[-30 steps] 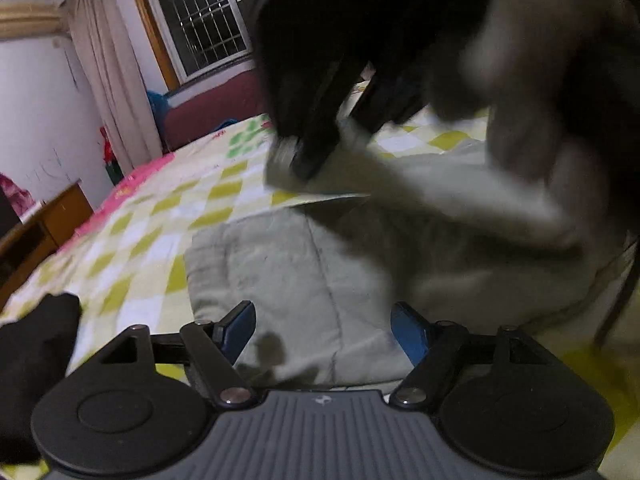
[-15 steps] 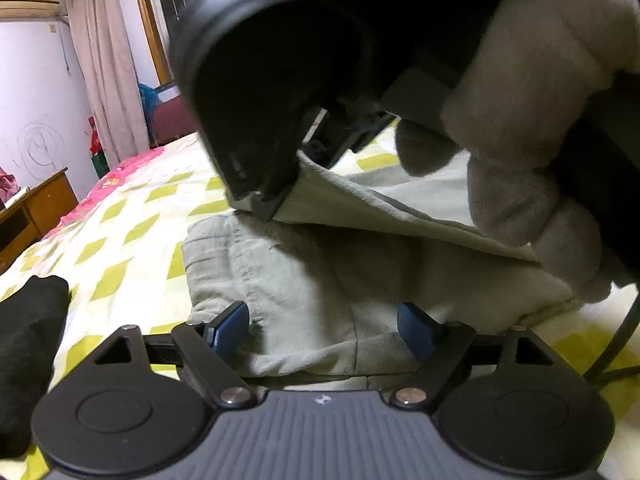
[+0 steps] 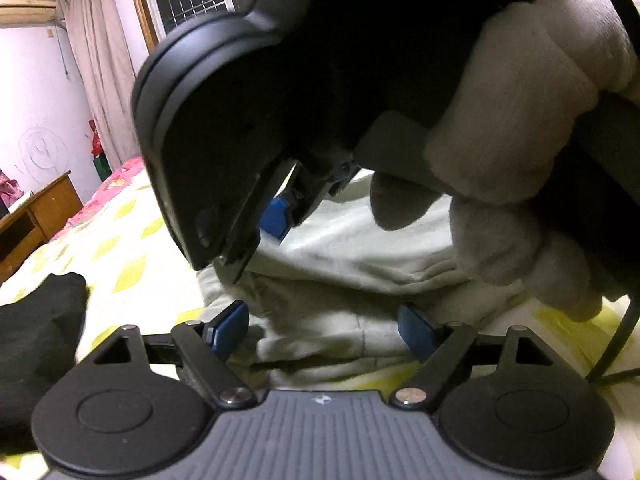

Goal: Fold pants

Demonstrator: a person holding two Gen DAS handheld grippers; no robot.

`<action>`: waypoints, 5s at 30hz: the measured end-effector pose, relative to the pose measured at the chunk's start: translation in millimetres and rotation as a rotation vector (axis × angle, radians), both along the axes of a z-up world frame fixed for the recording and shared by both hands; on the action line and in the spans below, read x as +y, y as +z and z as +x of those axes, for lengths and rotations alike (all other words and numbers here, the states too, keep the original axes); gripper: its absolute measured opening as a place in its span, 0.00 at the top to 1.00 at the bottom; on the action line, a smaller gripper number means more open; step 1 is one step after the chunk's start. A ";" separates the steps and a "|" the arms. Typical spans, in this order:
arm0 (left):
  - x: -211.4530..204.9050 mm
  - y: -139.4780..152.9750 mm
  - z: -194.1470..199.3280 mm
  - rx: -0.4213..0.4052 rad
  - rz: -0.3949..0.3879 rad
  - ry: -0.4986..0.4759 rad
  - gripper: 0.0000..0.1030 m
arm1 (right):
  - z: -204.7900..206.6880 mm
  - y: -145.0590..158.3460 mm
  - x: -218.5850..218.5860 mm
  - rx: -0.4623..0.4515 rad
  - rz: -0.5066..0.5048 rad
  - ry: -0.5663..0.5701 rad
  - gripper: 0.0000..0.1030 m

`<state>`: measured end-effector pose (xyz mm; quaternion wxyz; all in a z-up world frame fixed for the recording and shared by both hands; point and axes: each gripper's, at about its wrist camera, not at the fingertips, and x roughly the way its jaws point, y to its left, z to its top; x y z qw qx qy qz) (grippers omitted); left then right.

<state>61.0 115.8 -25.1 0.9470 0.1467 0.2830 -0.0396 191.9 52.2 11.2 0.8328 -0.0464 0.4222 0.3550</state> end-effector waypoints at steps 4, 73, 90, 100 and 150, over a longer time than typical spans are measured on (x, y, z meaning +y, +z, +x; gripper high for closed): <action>0.0 5.8 -19.9 -0.011 0.014 0.018 0.05 | -6.7 5.7 -12.3 0.063 0.097 0.031 0.81; -63.0 -0.1 61.7 0.096 0.175 0.063 0.00 | 0.2 -72.9 -373.2 0.382 0.801 -0.803 0.95; -216.1 16.0 83.9 -0.096 0.270 -0.200 0.00 | -62.2 -62.3 -459.2 0.311 0.763 -0.952 0.94; -179.7 -6.9 151.9 -0.081 0.406 0.082 0.00 | -71.5 -65.0 -466.6 0.330 0.752 -0.965 0.94; -87.5 -5.9 -5.2 -0.041 0.058 -0.191 0.00 | 50.8 12.6 -109.9 0.354 0.175 -0.647 0.83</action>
